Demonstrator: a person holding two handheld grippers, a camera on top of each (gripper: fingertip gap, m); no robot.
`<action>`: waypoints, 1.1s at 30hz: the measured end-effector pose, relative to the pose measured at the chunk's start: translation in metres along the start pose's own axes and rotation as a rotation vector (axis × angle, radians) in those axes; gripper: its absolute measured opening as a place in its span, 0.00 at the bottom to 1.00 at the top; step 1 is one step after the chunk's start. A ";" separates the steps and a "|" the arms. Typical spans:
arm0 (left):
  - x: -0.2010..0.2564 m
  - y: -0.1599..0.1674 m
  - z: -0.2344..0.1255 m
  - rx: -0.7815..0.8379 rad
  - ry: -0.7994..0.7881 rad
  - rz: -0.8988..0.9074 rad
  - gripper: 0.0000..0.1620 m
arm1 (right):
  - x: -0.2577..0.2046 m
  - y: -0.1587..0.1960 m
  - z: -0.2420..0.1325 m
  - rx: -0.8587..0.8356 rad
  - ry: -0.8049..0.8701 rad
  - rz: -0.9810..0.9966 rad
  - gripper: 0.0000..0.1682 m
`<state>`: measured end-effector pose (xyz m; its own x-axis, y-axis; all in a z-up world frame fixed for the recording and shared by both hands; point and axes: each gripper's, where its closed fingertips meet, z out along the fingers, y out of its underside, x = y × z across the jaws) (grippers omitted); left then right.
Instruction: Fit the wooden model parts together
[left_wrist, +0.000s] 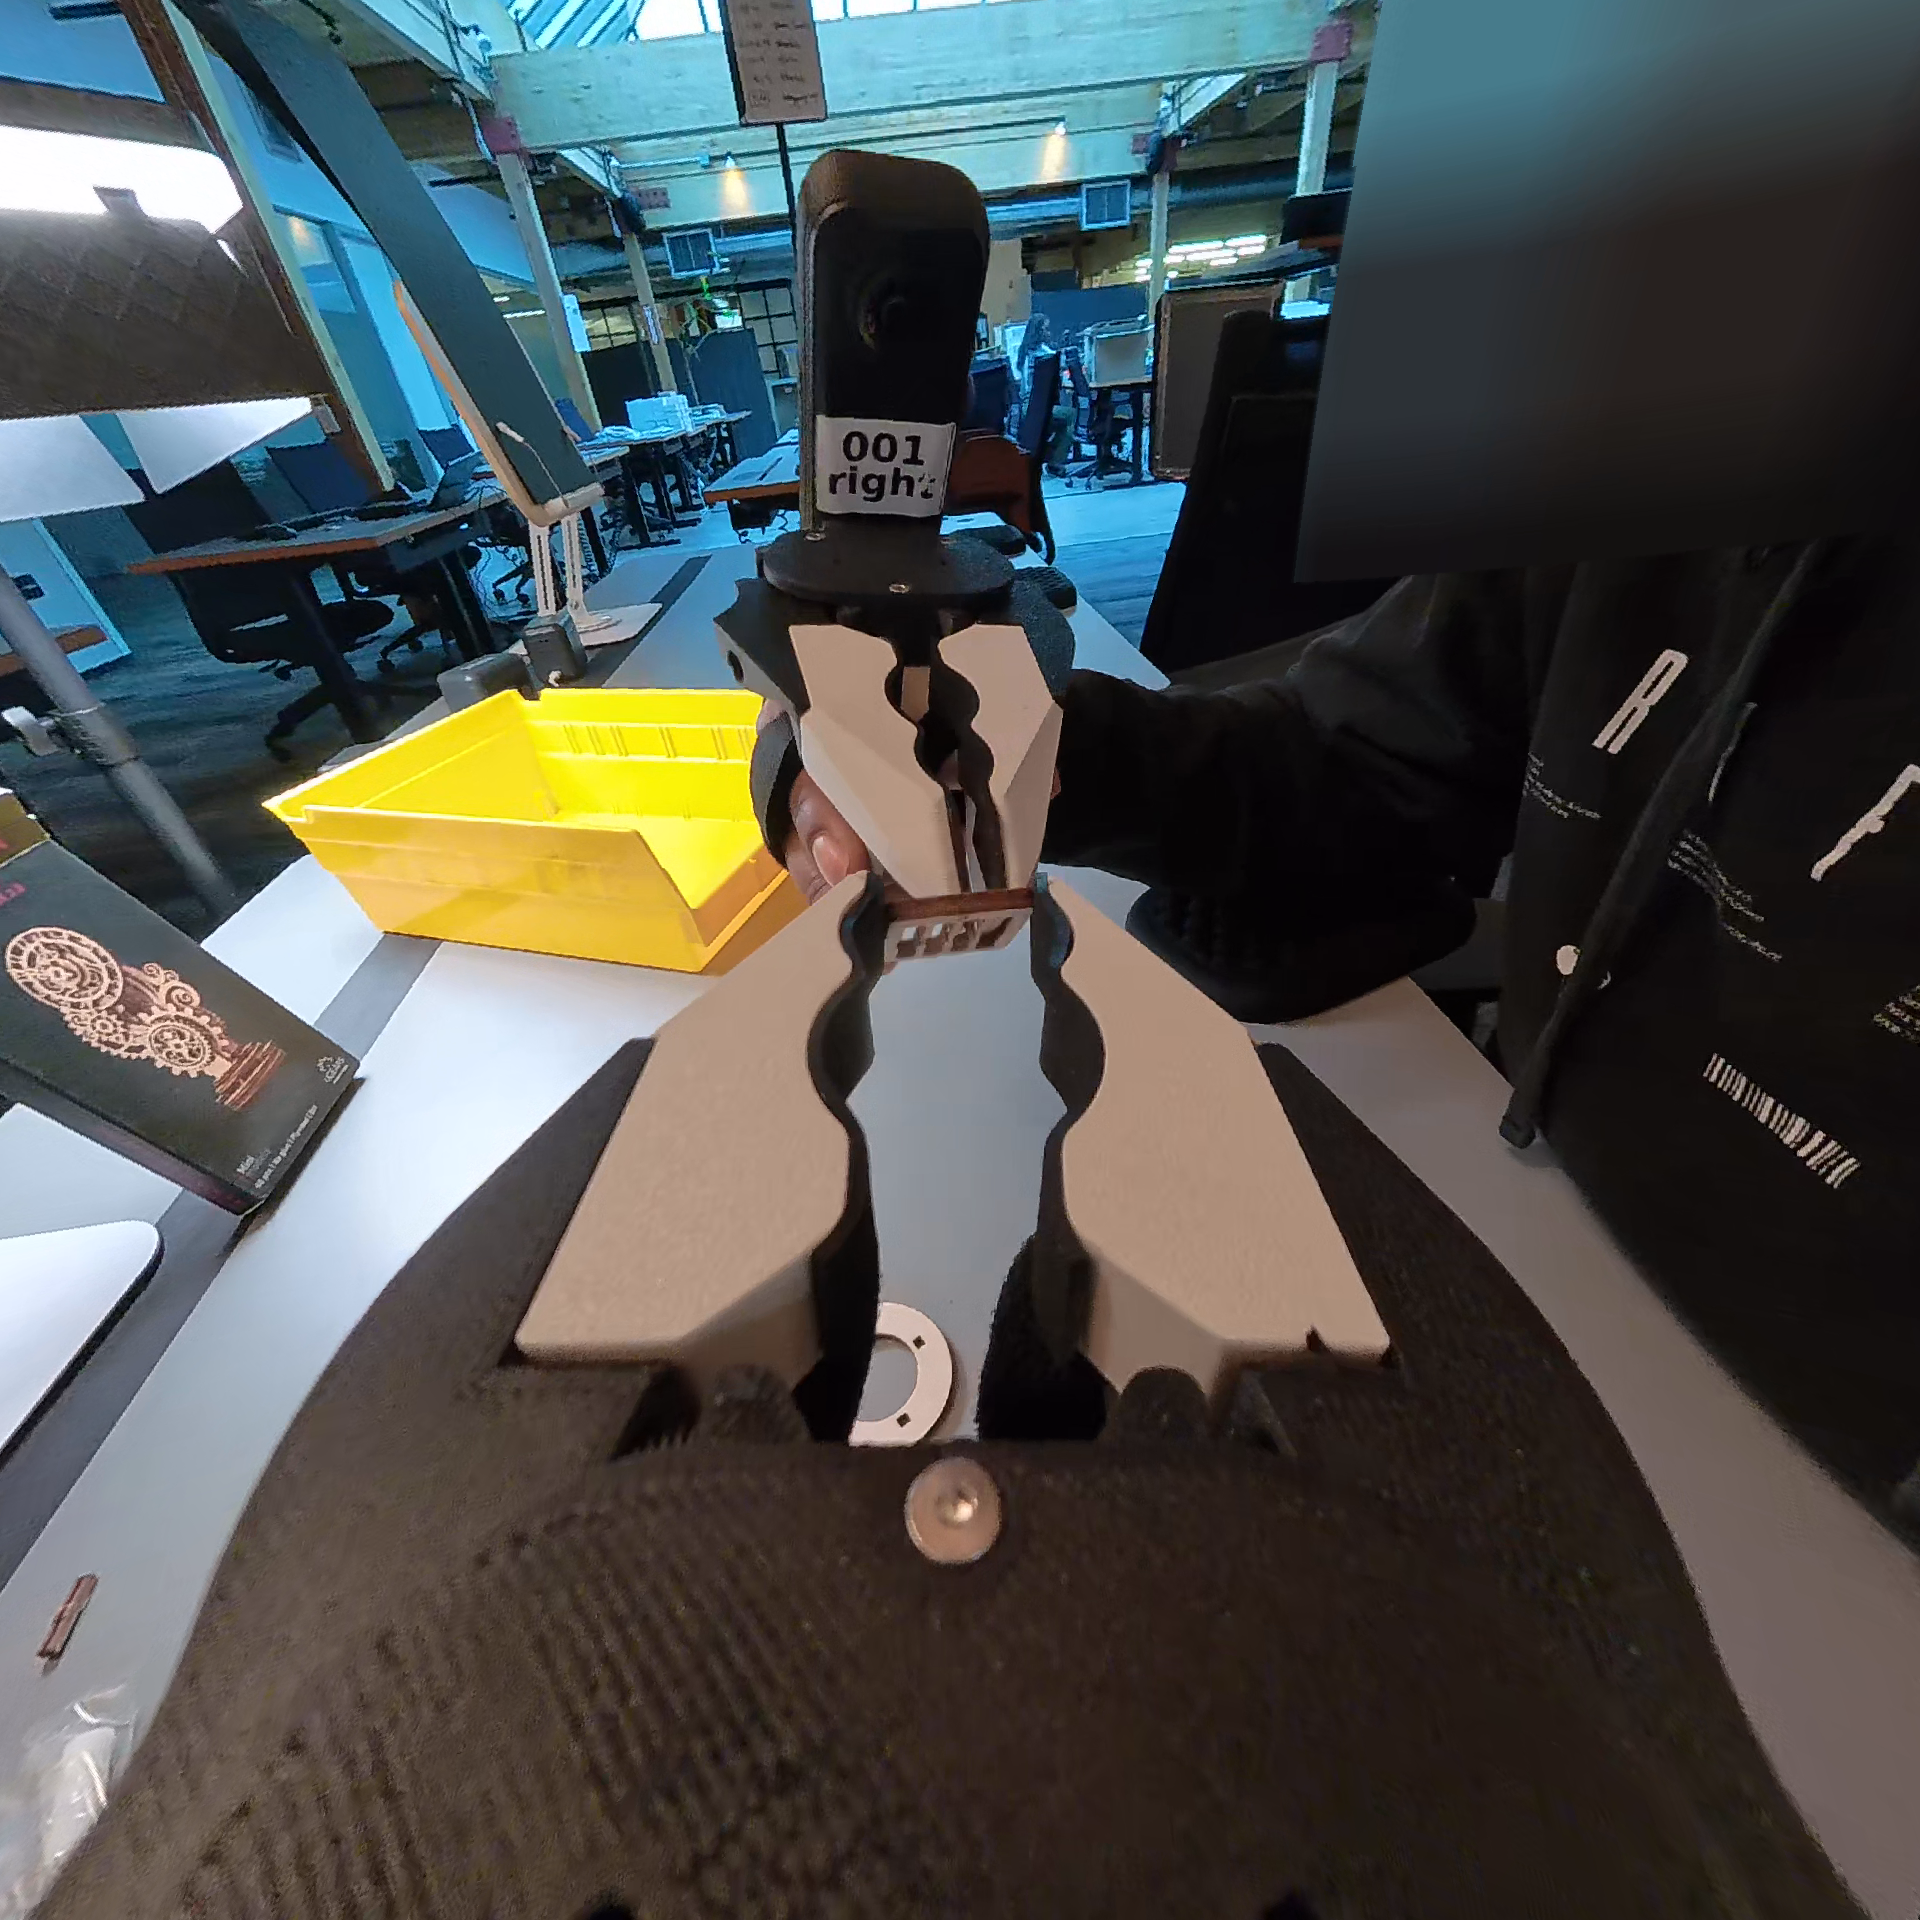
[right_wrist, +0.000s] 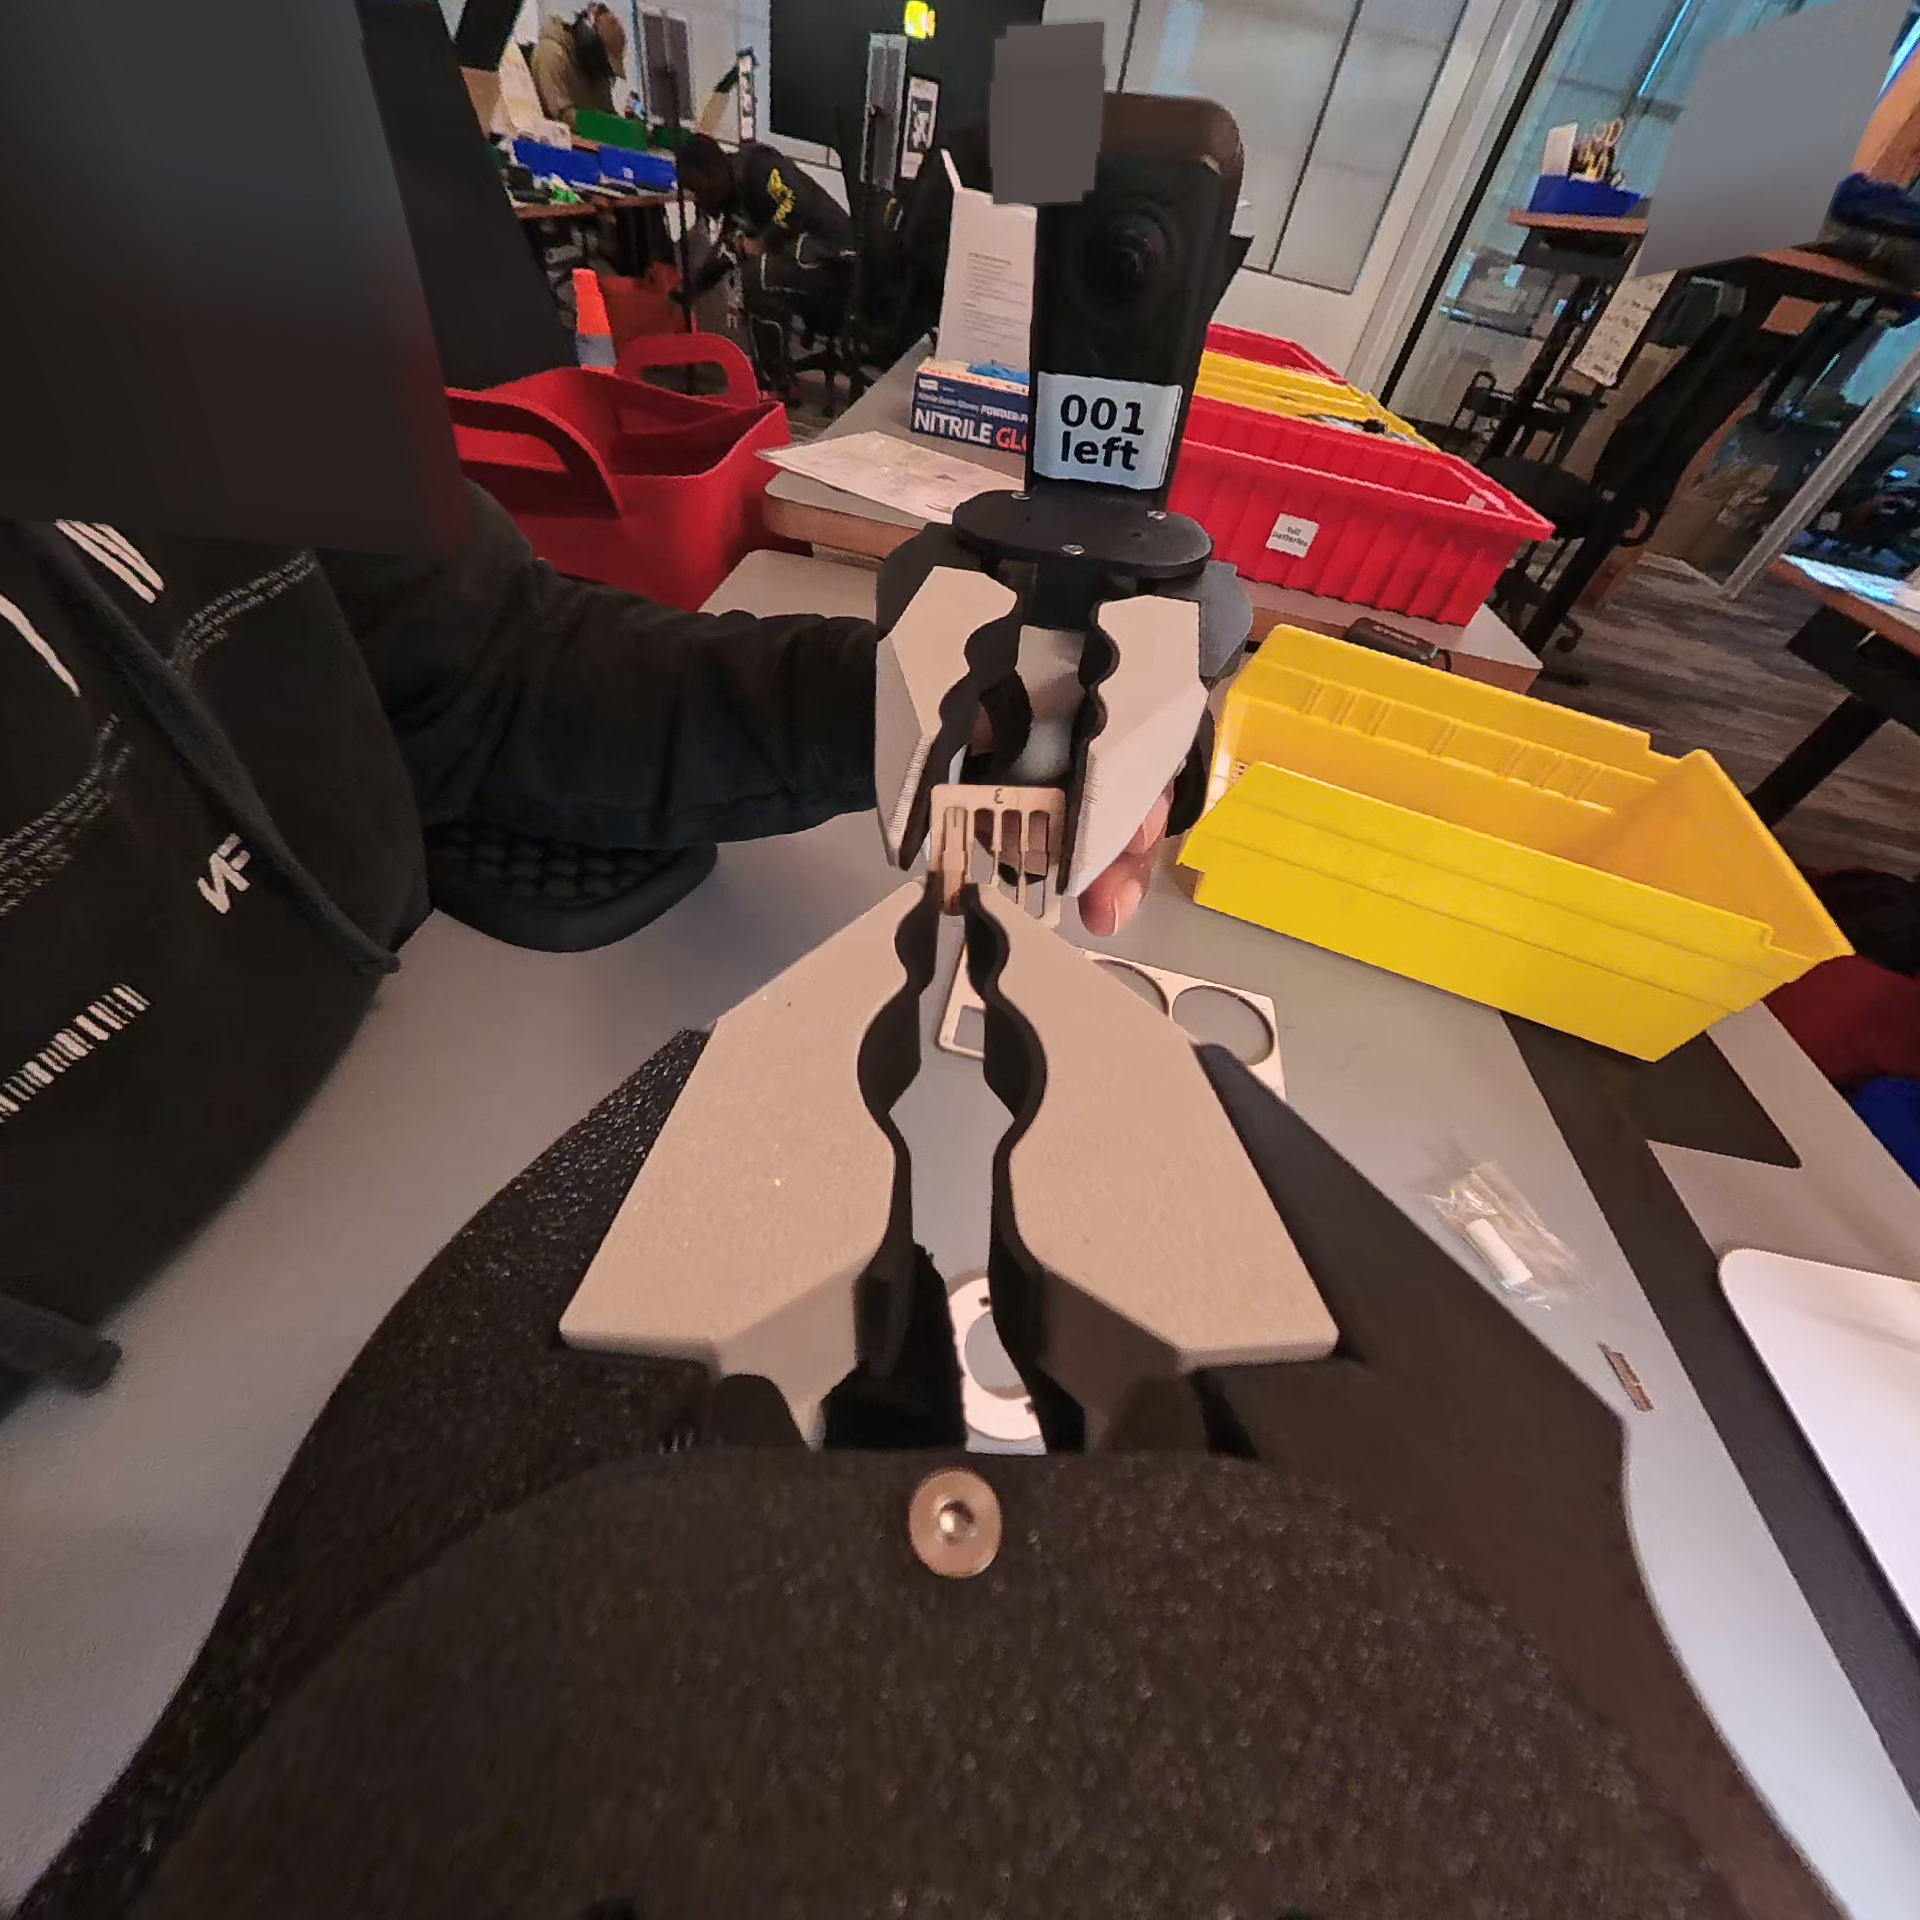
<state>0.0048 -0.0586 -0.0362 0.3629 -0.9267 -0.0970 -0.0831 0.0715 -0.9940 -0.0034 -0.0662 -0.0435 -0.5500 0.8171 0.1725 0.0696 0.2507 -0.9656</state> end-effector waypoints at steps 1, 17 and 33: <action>0.000 0.000 0.001 -0.001 0.001 0.002 0.16 | 0.000 0.001 0.001 -0.007 0.002 -0.007 0.01; -0.009 -0.006 -0.001 0.028 -0.067 -0.010 0.25 | 0.009 -0.012 -0.003 0.040 0.089 -0.069 0.00; -0.008 0.010 0.004 -0.137 -0.091 0.077 0.16 | 0.005 0.000 -0.002 -0.021 0.044 -0.057 0.00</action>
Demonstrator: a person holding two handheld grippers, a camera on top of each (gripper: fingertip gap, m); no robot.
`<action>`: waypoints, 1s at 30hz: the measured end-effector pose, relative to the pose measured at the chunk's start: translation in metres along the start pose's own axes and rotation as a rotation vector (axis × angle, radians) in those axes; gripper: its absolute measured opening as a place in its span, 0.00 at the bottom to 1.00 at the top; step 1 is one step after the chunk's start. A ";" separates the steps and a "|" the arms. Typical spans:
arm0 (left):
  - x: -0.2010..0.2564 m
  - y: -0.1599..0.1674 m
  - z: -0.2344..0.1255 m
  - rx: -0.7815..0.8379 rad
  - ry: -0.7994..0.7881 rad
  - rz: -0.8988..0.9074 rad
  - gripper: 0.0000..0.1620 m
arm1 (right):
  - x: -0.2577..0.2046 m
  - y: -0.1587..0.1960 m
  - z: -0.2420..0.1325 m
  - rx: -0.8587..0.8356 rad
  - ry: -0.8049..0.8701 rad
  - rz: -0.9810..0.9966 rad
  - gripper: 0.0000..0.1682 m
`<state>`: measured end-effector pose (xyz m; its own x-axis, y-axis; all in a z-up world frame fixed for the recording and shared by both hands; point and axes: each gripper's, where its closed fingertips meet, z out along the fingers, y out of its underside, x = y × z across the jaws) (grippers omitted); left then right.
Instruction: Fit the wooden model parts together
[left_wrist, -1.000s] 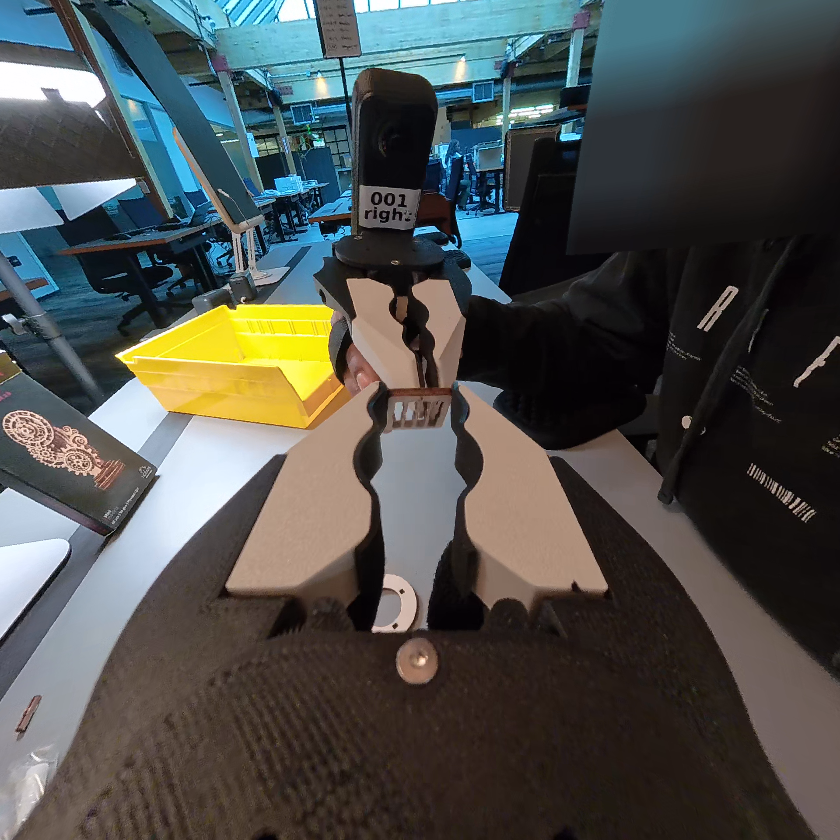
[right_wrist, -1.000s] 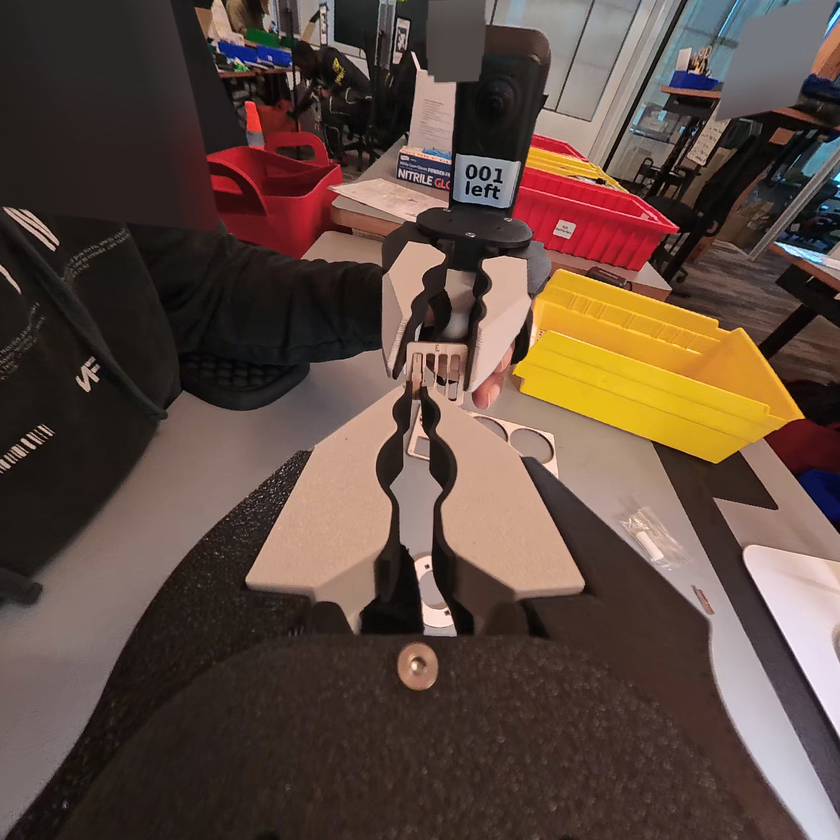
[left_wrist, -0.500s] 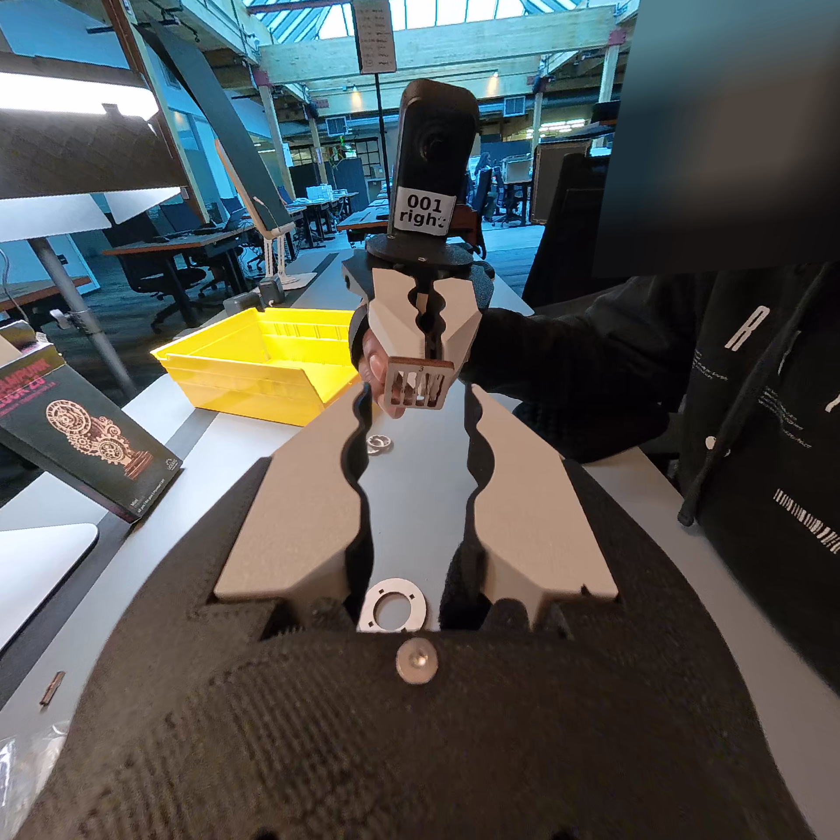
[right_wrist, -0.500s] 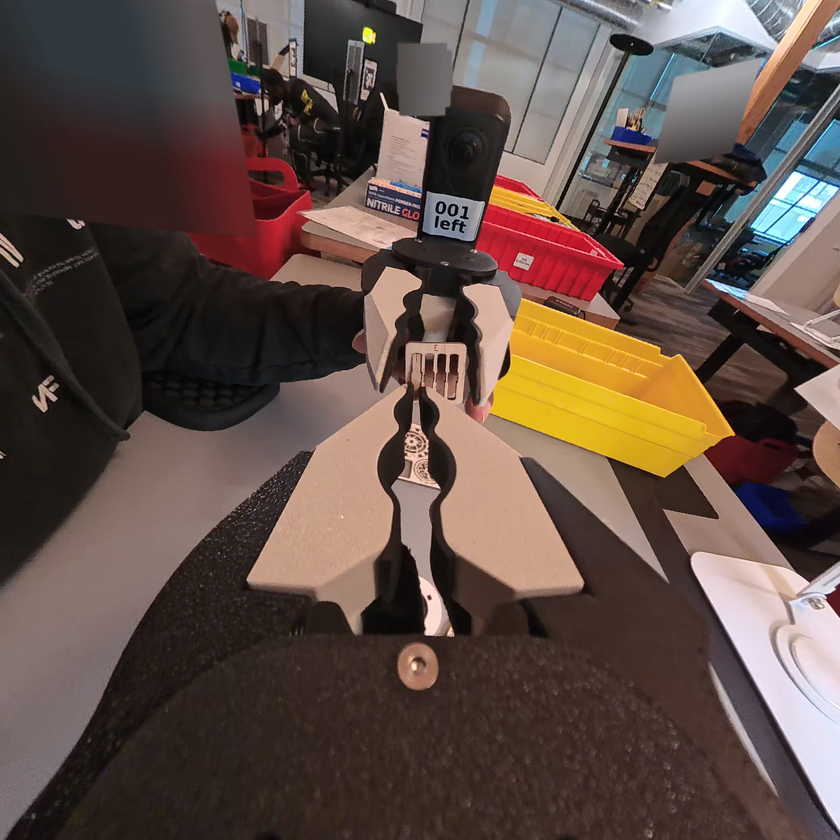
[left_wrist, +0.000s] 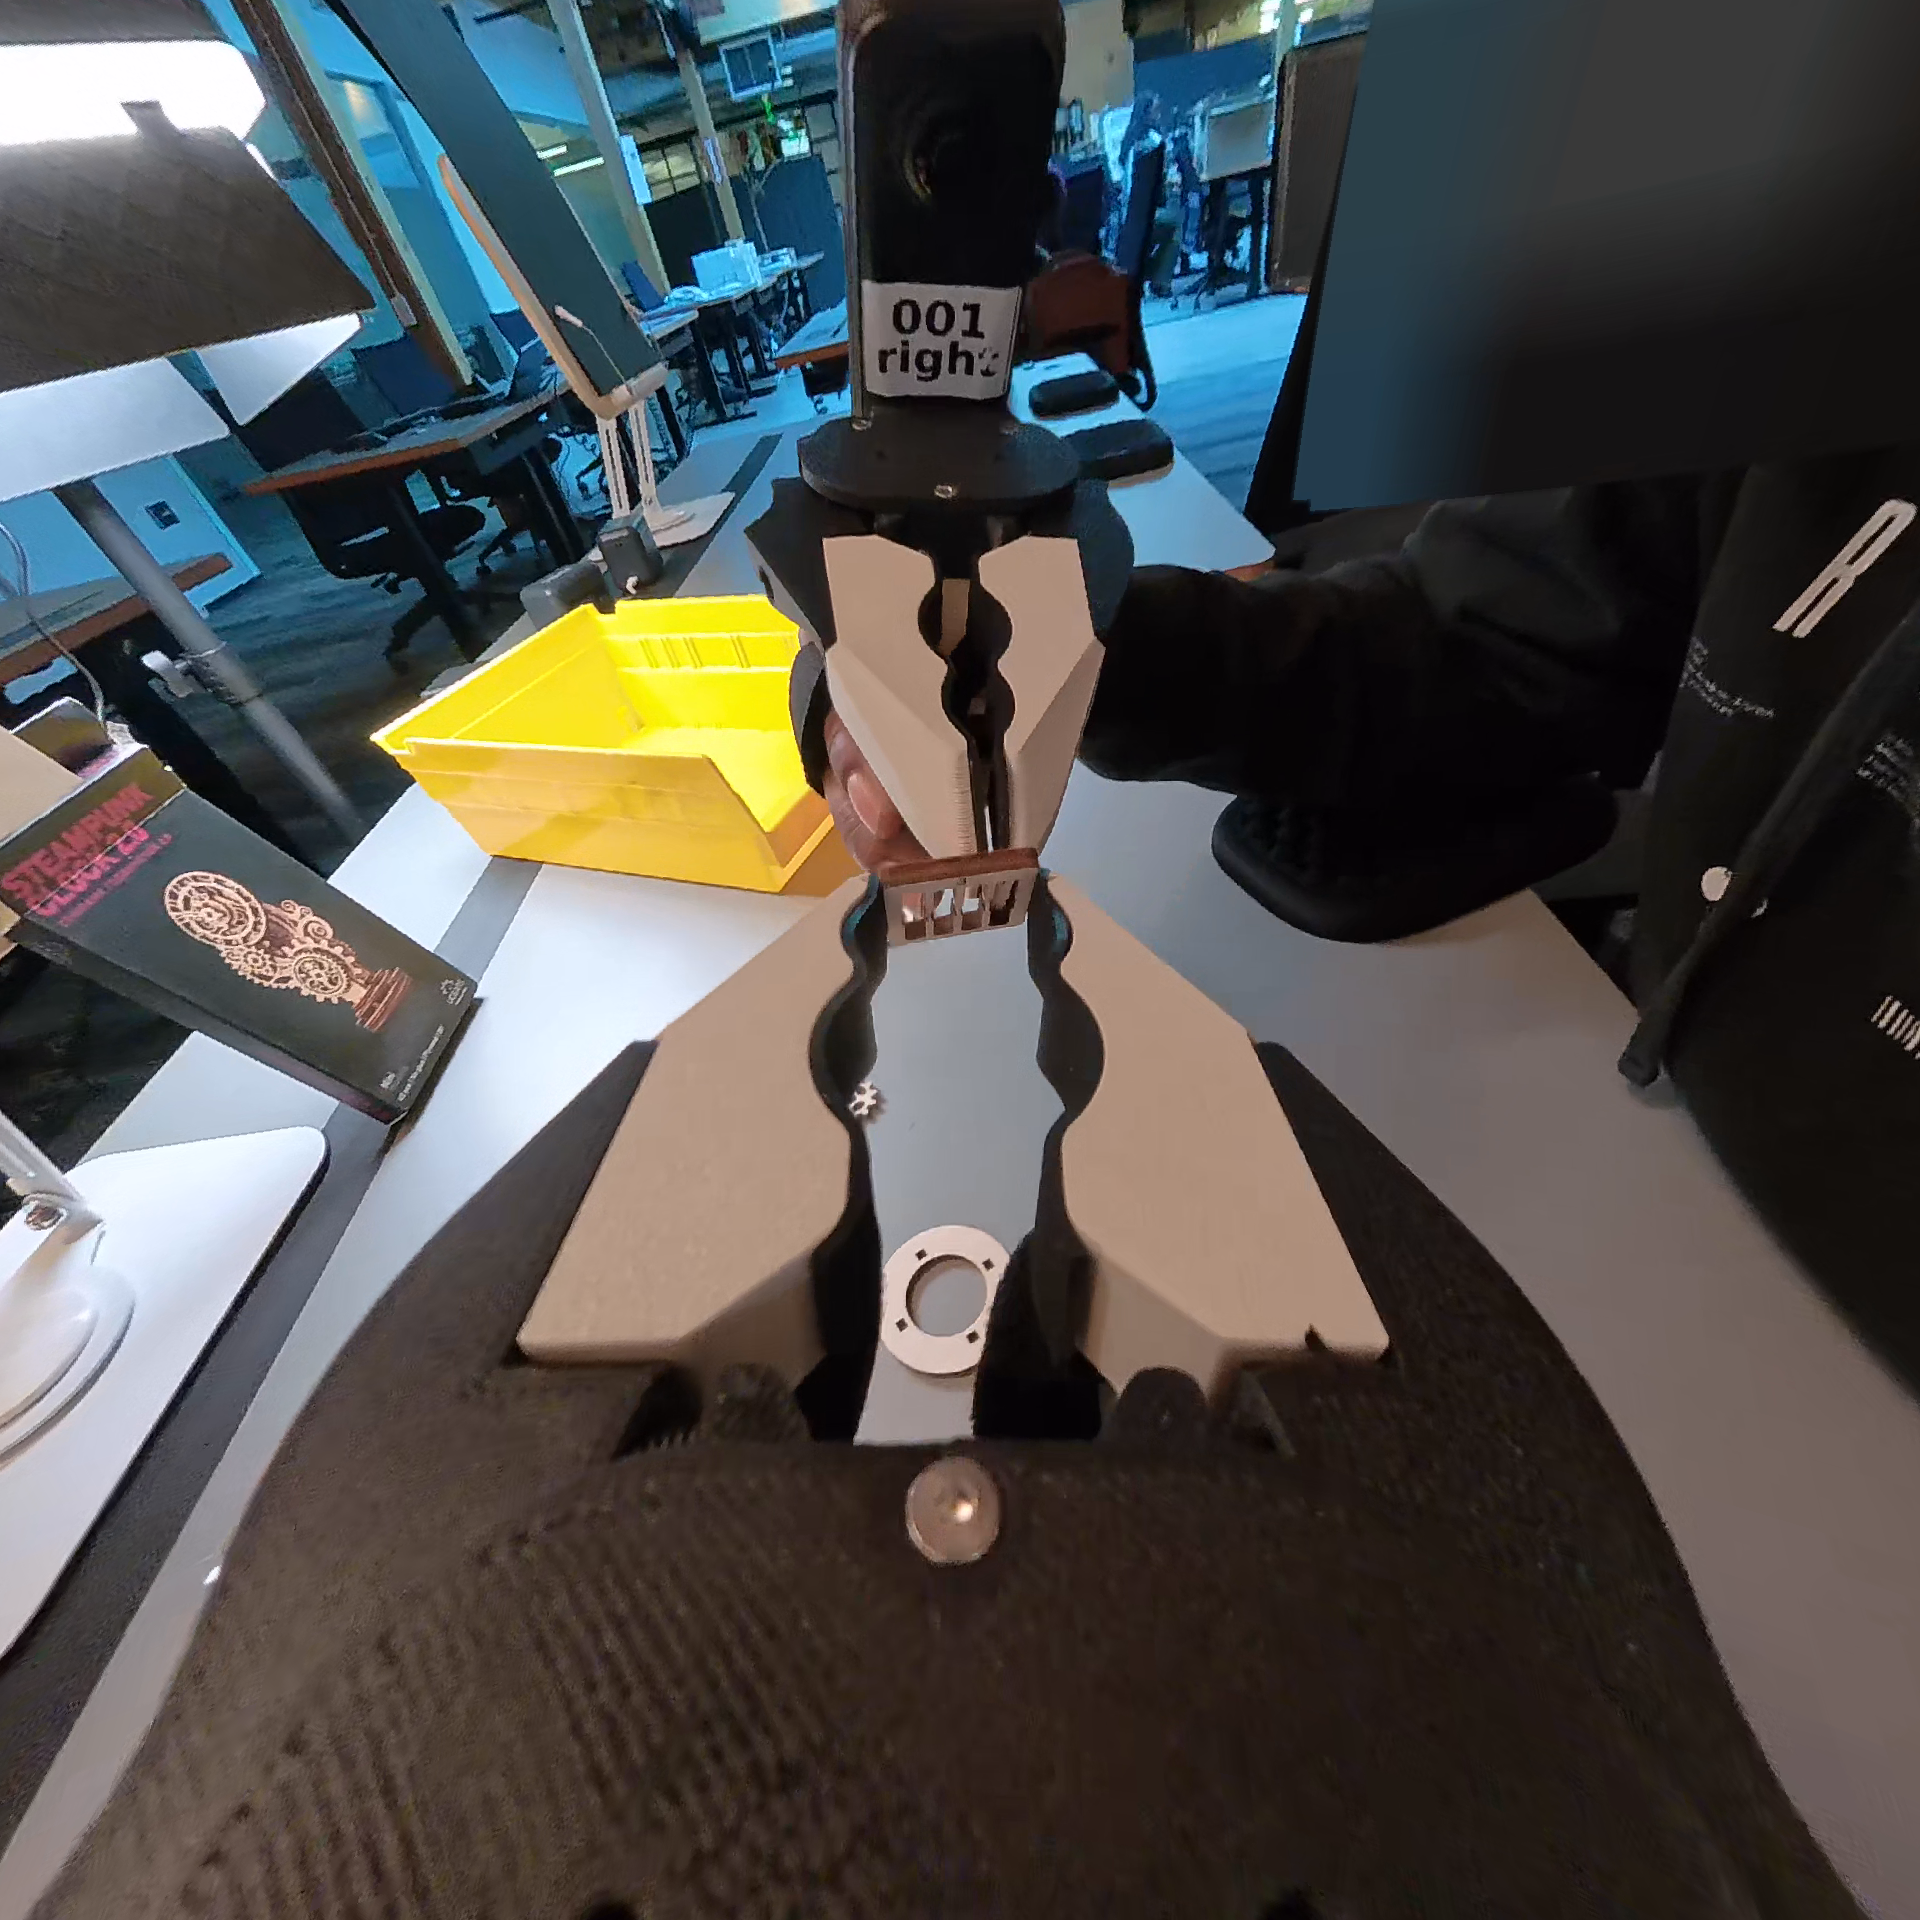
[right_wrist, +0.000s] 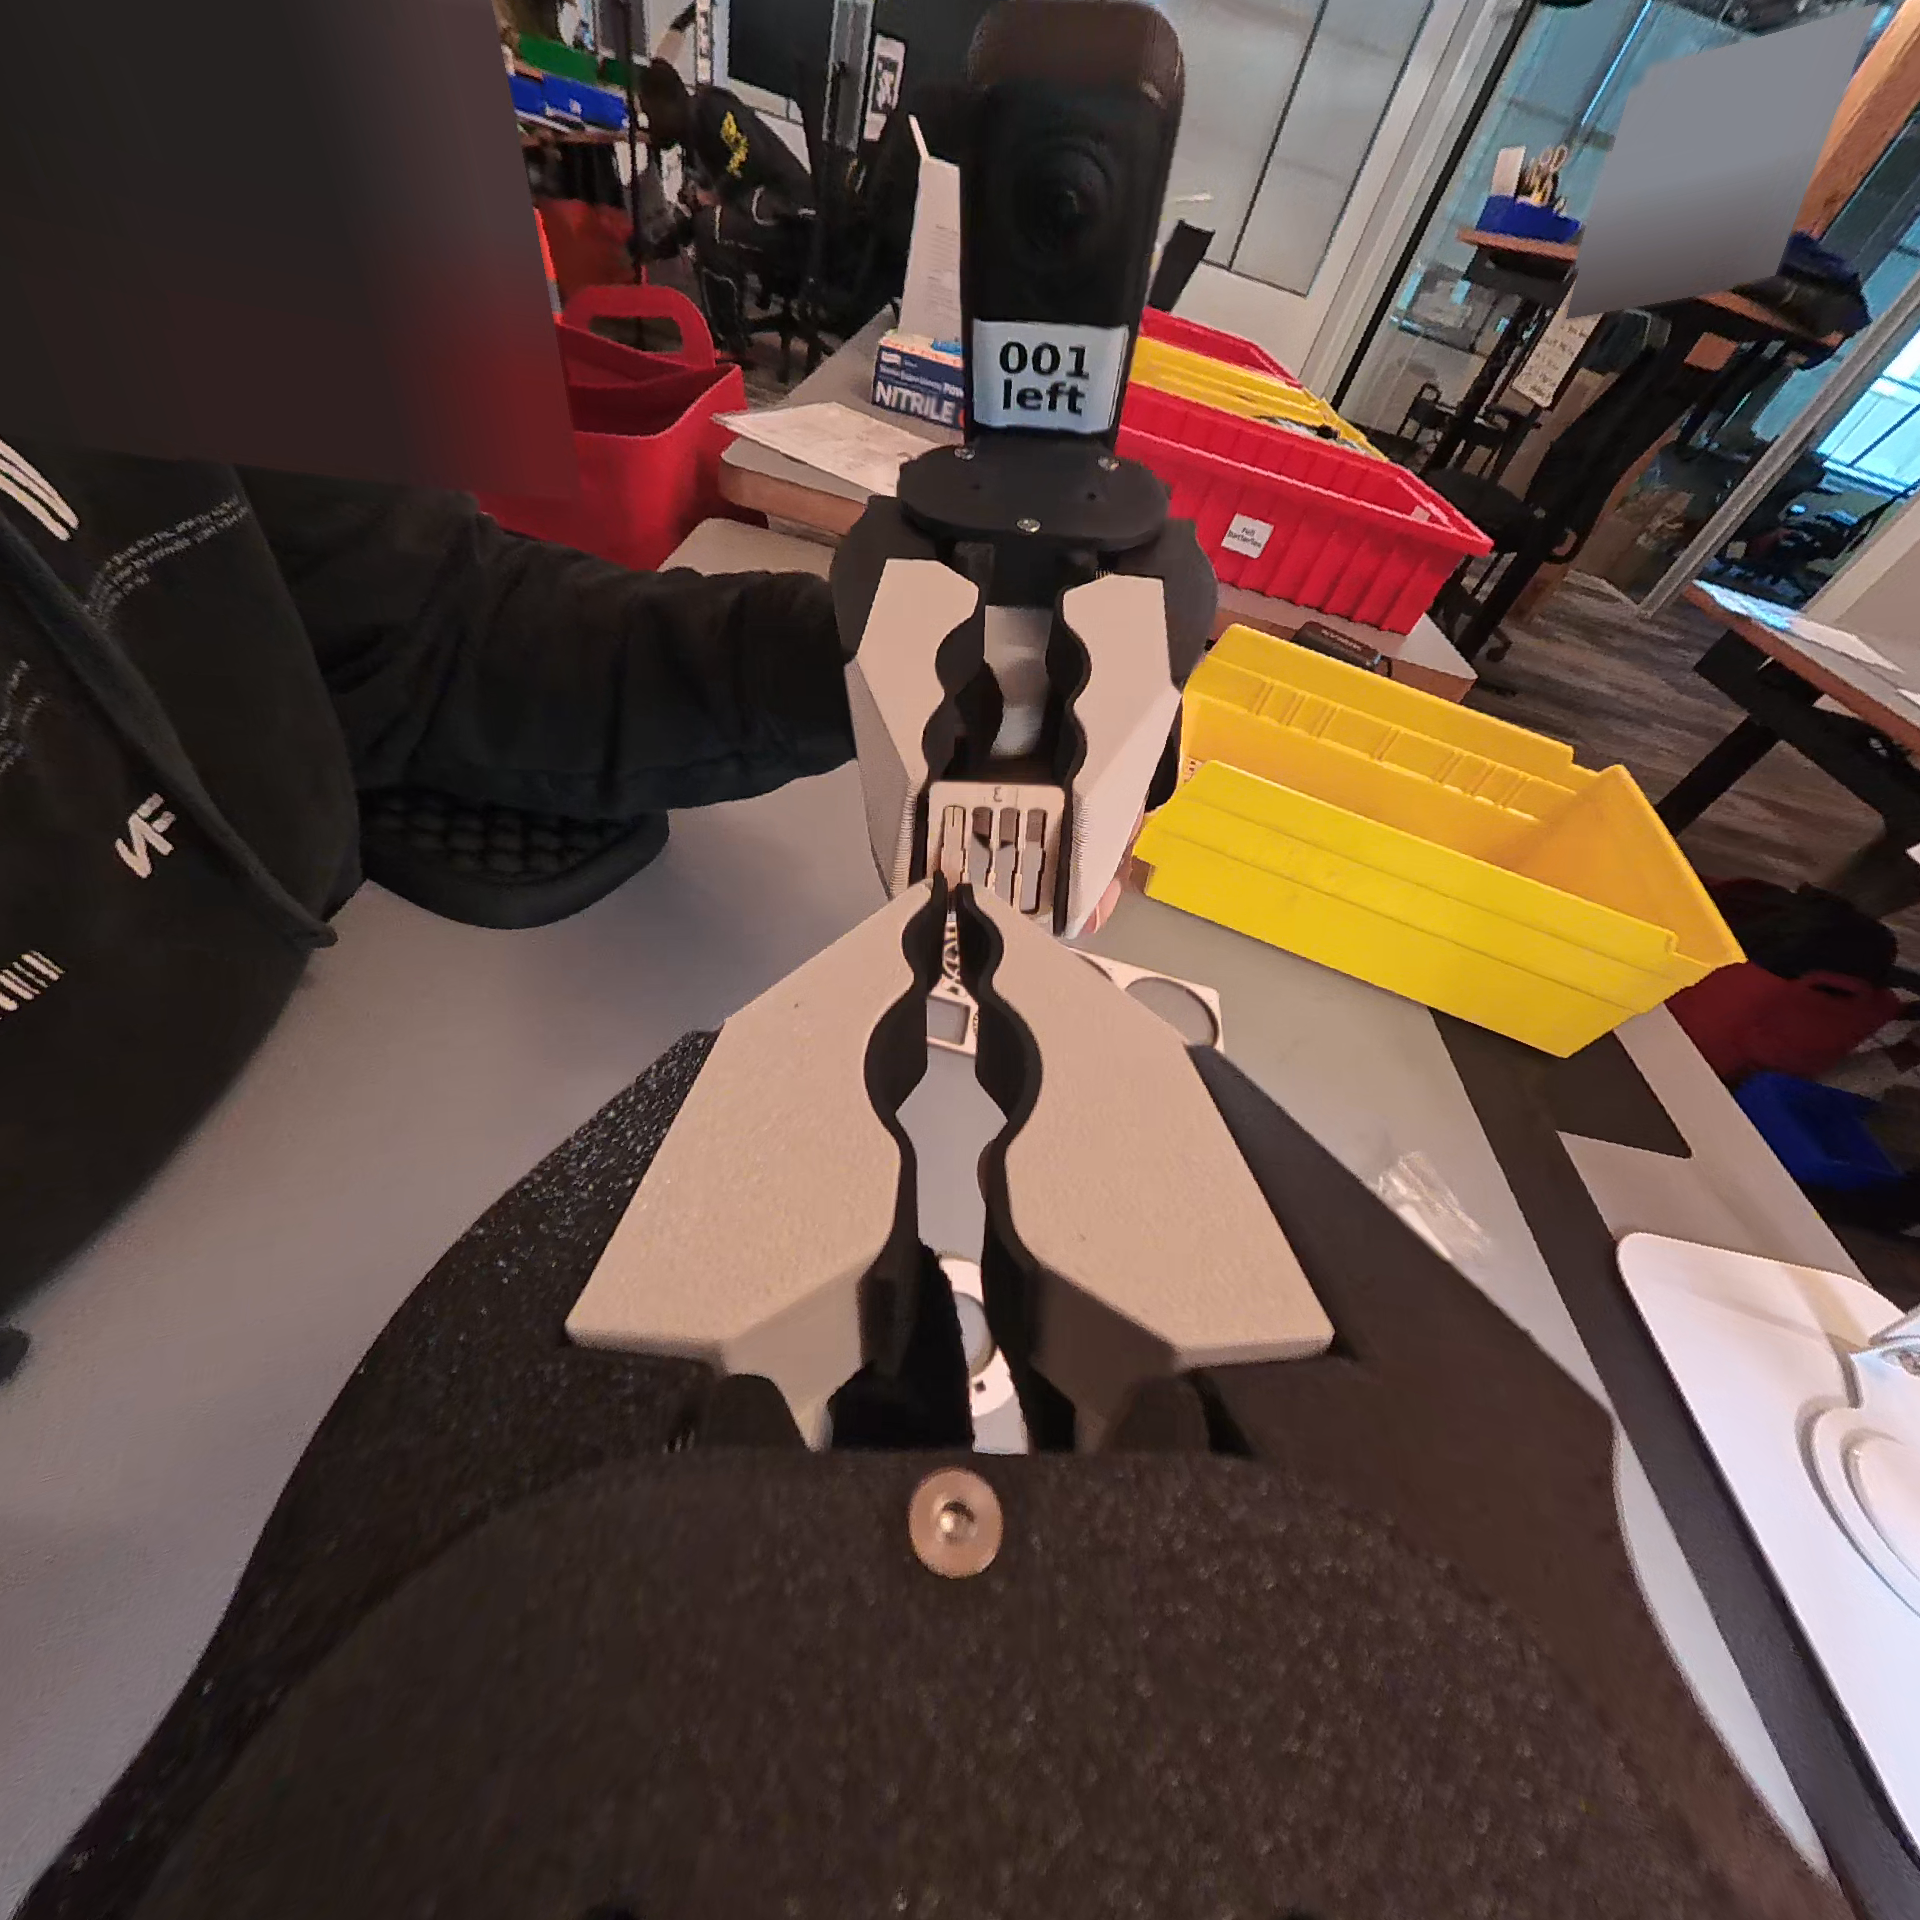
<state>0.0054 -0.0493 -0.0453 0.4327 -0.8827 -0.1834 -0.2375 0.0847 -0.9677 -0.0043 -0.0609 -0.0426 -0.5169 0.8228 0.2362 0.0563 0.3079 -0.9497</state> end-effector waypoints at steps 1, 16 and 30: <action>0.000 0.001 0.001 -0.014 -0.005 0.009 0.16 | 0.000 0.001 0.000 -0.009 -0.002 -0.001 0.00; 0.003 0.008 0.003 -0.092 -0.020 0.072 0.16 | -0.004 0.009 0.000 -0.066 -0.006 -0.019 0.02; 0.008 0.016 0.011 -0.232 -0.048 0.118 0.16 | -0.009 0.020 0.000 -0.222 0.015 -0.087 0.01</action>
<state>0.0146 -0.0500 -0.0645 0.4302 -0.8494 -0.3058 -0.4790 0.0724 -0.8748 0.0011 -0.0624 -0.0638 -0.5156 0.7948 0.3201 0.1991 0.4745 -0.8574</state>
